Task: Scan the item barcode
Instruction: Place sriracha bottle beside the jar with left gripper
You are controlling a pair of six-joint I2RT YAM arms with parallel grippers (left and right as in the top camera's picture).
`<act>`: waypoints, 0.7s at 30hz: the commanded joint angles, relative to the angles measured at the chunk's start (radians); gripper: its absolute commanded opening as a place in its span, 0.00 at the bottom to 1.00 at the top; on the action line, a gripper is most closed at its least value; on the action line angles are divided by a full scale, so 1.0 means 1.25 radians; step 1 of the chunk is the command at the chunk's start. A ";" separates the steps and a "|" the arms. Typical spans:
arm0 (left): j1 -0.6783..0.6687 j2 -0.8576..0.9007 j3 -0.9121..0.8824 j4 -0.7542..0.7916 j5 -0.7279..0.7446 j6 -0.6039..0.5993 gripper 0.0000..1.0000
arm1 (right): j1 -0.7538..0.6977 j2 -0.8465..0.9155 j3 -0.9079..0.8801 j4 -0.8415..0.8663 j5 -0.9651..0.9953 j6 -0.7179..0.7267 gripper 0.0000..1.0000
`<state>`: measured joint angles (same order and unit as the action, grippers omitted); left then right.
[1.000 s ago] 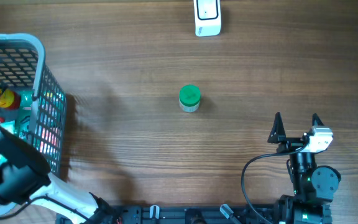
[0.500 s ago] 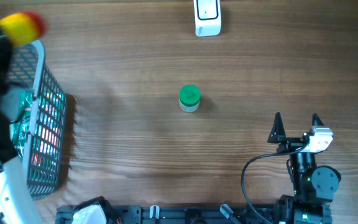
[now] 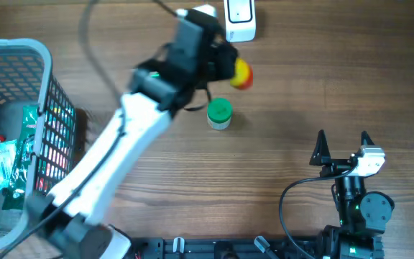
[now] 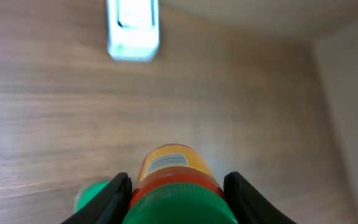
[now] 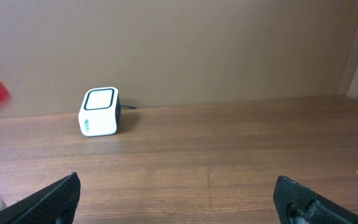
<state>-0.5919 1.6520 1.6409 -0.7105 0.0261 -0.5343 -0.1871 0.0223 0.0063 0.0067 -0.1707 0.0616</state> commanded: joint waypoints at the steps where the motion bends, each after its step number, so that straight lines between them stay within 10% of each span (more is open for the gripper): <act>1: -0.071 0.113 0.007 0.040 -0.038 0.118 0.39 | -0.002 -0.004 -0.001 0.002 0.013 -0.007 1.00; 14: -0.113 0.274 0.007 0.048 -0.162 0.191 0.47 | -0.002 -0.005 -0.001 0.002 0.013 -0.008 1.00; 21: -0.117 0.270 0.007 0.049 -0.157 0.188 0.81 | -0.002 -0.004 -0.001 0.002 0.013 -0.007 1.00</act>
<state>-0.7322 1.9945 1.6409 -0.6533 -0.1600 -0.3000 -0.1871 0.0223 0.0063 0.0067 -0.1707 0.0616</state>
